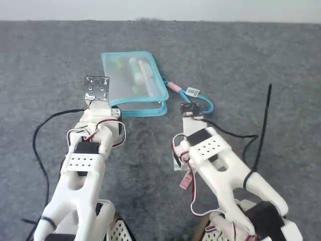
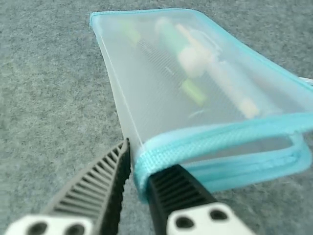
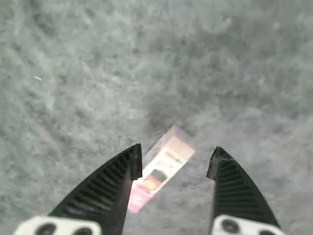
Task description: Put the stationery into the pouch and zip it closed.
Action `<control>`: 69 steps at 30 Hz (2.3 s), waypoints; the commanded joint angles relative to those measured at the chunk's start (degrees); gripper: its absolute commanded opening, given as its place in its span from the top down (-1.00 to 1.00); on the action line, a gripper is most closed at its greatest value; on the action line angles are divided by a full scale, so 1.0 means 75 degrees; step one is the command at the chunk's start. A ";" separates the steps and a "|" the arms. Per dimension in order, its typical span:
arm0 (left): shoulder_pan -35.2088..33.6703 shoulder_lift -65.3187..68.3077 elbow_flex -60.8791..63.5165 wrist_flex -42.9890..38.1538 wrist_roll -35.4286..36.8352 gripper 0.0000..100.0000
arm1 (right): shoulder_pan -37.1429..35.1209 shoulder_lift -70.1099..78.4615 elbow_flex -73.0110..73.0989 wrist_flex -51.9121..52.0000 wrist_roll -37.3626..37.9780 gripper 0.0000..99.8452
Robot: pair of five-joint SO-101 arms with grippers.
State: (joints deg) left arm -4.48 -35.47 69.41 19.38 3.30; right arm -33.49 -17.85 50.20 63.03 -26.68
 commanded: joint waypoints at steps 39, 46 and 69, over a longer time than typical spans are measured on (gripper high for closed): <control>-0.0012 -0.0059 -0.0147 -0.0246 -0.0023 0.98 | 0.3886 -0.0264 -0.1266 -0.0545 0.4232 0.79; -0.0012 -0.0059 -0.0123 -0.0246 -0.0023 0.98 | 0.3323 0.1319 -0.2942 -0.0522 0.4454 0.78; -0.0012 -0.0105 -0.0158 -0.0258 -0.0023 0.98 | 0.3194 0.0182 -0.2379 0.1272 0.5322 0.56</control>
State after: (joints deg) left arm -4.48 -35.47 69.41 19.38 3.30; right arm -8.62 -8.53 28.31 70.77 12.88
